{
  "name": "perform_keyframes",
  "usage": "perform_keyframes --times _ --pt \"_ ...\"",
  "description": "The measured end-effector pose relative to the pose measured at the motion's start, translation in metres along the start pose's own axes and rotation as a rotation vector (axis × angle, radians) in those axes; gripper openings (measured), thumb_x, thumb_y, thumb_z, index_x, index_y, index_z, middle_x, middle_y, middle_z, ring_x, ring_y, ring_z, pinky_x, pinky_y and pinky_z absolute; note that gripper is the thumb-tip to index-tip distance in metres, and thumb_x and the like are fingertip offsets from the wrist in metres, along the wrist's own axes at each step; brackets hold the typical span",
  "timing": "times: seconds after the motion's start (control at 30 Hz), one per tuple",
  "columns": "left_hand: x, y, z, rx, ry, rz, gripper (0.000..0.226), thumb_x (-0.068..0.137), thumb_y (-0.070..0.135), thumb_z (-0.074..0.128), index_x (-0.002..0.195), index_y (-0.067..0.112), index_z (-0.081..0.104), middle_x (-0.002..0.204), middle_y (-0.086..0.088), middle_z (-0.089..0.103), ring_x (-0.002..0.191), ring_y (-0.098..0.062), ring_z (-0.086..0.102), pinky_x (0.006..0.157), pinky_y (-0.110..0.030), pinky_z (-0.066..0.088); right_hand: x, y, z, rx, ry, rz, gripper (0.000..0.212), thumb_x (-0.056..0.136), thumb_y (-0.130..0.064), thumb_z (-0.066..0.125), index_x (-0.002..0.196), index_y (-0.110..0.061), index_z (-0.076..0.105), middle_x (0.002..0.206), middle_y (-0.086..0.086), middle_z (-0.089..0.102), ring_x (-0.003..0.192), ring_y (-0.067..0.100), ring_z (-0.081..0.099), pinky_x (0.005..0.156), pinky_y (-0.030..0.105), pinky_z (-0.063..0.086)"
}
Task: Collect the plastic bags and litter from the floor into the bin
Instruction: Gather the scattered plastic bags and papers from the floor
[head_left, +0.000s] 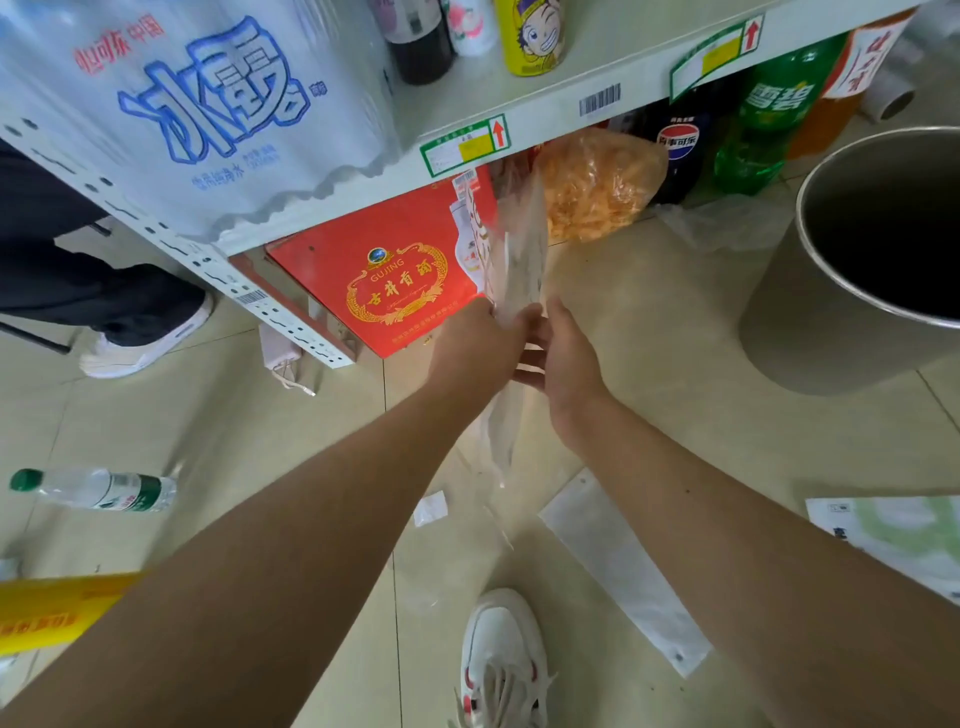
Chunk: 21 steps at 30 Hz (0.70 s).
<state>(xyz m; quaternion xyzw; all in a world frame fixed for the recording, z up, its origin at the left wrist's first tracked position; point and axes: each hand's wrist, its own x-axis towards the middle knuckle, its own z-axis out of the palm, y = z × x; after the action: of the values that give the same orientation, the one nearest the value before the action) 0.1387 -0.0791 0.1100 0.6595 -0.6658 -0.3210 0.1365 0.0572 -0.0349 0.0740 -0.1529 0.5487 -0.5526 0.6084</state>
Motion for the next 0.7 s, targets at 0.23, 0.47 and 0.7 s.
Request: perform_keyframes --times 0.23,0.47,0.7 --pt "0.011 -0.045 -0.029 0.136 0.121 -0.001 0.024 0.086 0.013 0.044 0.062 0.015 0.041 0.062 -0.003 0.045 0.054 -0.021 0.041 0.047 -0.027 0.028 0.005 0.031 0.03 -0.226 -0.002 0.002 0.031 0.094 -0.021 0.044 0.094 -0.005 0.071 0.098 0.013 0.074 0.082 0.024 0.068 0.079 0.039 0.053" --pt "0.017 -0.081 -0.058 0.204 0.181 -0.039 0.032 0.089 0.012 0.041 0.06 0.019 0.031 0.06 0.001 0.037 0.051 -0.016 0.034 0.046 -0.028 0.022 0.005 0.138 0.022 -1.018 0.059 0.1 0.049 0.078 -0.024 0.066 0.123 -0.011 0.052 0.115 0.006 0.059 0.105 0.024 0.058 0.079 0.031 0.046" --pt "0.026 -0.116 -0.064 0.224 0.213 -0.07 0.021 0.088 0.015 0.039 0.068 0.014 0.039 0.065 -0.003 0.045 0.054 -0.016 0.039 0.047 -0.028 0.027 -0.009 0.23 0.019 -1.506 0.045 0.222 0.106 0.069 -0.06 0.077 0.146 -0.009 0.026 0.134 0.012 0.044 0.119 0.029 0.051 0.09 0.036 0.049"
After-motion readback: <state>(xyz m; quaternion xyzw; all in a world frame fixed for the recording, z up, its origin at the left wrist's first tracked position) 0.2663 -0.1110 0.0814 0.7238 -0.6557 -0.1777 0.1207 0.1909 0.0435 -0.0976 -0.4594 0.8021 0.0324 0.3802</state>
